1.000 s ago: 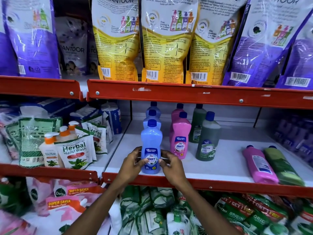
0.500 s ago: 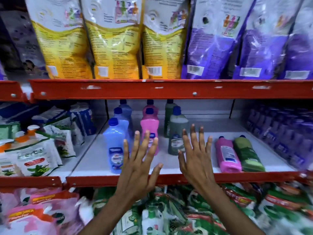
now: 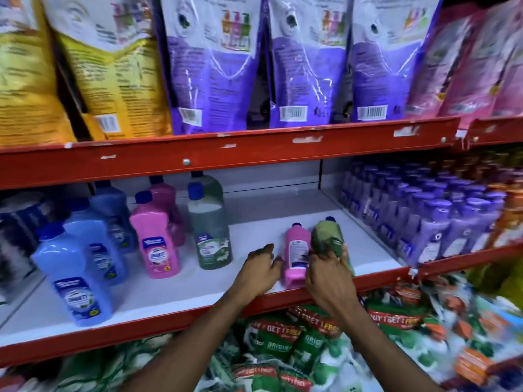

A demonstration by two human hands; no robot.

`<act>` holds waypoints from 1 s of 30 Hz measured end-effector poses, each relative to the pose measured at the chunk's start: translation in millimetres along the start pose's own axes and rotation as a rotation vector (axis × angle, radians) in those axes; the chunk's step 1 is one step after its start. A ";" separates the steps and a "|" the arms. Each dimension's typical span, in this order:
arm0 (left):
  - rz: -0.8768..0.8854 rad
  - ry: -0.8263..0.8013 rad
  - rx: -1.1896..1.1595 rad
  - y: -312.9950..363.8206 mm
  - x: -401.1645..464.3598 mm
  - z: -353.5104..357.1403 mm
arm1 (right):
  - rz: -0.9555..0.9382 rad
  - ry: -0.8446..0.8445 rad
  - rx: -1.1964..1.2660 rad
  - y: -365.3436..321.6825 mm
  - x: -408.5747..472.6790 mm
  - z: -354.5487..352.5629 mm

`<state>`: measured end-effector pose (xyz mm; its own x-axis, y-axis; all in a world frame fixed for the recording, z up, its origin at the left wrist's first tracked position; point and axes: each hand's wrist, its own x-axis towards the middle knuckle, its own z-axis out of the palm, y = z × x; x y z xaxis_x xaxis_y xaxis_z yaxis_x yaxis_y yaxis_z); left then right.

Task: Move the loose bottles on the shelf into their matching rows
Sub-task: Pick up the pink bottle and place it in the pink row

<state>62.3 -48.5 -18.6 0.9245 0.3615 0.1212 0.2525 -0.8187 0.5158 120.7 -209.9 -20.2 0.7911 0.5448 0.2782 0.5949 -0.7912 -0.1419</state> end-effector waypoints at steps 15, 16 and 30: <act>-0.448 -0.109 -0.908 23.2 44.3 0.2 | 0.018 0.031 0.558 7.6 10.4 -1.5; -0.411 -0.085 -0.919 18.1 36.8 -5.9 | 0.028 0.065 0.632 3.0 10.8 -3.8; -0.085 0.448 -0.767 -139.1 -111.0 -106.0 | -0.217 0.043 1.048 -207.2 -7.0 16.2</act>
<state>-105.7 72.5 -14.0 0.6723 0.6792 0.2944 -0.0943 -0.3159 0.9441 -5.8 -45.2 -8.1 0.6604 0.6188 0.4254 0.5642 -0.0349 -0.8249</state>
